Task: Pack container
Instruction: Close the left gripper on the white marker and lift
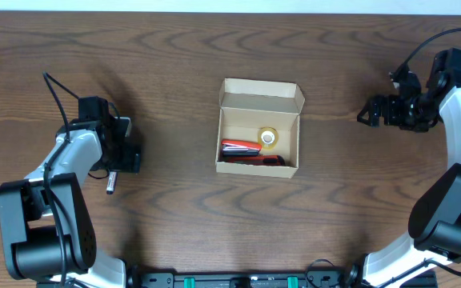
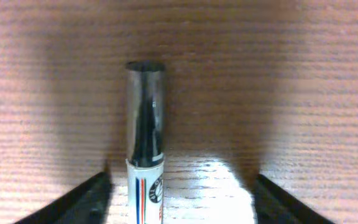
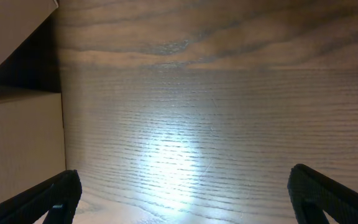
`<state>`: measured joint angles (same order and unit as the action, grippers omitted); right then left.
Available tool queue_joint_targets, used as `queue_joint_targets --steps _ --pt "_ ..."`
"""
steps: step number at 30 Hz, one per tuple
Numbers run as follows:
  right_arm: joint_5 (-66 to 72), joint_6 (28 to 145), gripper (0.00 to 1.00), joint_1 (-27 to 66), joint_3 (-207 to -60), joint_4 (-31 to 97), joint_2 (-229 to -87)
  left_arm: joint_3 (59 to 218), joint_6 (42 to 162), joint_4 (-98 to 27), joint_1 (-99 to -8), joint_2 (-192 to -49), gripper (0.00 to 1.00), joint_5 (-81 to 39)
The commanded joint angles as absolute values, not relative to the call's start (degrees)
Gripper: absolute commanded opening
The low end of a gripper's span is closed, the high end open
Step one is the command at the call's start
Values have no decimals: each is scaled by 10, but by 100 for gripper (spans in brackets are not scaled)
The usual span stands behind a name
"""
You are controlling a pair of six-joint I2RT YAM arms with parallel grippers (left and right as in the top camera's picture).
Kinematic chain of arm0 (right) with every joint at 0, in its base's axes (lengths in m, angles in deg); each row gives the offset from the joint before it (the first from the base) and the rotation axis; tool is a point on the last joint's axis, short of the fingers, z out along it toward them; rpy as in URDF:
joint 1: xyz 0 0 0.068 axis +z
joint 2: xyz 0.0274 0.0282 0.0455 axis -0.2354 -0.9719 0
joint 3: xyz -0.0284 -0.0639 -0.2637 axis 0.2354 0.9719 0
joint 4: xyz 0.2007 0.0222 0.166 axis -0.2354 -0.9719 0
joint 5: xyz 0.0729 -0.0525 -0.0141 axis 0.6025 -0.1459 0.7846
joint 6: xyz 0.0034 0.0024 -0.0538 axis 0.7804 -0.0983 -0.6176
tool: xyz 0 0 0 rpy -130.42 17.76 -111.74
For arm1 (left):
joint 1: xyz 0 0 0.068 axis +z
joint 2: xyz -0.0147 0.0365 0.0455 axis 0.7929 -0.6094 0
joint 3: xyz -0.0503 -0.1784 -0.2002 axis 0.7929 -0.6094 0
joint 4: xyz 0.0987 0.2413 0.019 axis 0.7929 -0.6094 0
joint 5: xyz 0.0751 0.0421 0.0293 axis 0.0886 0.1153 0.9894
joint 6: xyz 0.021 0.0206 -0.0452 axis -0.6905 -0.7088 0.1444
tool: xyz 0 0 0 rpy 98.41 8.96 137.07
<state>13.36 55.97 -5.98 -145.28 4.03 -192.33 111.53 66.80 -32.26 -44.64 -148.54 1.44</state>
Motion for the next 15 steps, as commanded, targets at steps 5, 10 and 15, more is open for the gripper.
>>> queue_joint_targets --steps 5,10,15 --pt "138 557 99 -62 -1452 40 -1913 1095 678 -328 -446 -1501 46 21" --pt "138 557 99 -62 -1452 40 -1913 1095 679 -331 -446 -1501 27 21" --pt "138 557 99 -62 -1452 40 -1913 1095 682 -338 -446 -1501 15 21"
